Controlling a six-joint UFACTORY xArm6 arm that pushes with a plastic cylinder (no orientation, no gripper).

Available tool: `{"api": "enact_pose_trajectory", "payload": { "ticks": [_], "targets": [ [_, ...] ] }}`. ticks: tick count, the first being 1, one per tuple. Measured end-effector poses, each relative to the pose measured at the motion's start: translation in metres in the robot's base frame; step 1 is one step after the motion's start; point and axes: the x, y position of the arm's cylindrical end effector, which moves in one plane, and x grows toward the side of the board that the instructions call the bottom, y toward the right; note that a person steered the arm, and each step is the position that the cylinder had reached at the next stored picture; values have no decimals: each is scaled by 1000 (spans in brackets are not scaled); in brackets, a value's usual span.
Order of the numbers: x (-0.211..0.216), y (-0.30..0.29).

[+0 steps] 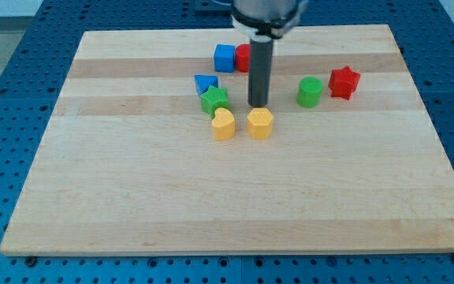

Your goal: Move the red star and green circle to the right side of the board

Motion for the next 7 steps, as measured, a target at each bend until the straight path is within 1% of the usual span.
{"api": "enact_pose_trajectory", "payload": {
  "ticks": [1, 2, 3, 4, 7],
  "targets": [
    [-17, 23],
    [-1, 64],
    [18, 90],
    [19, 92],
    [23, 127]
  ]
}}
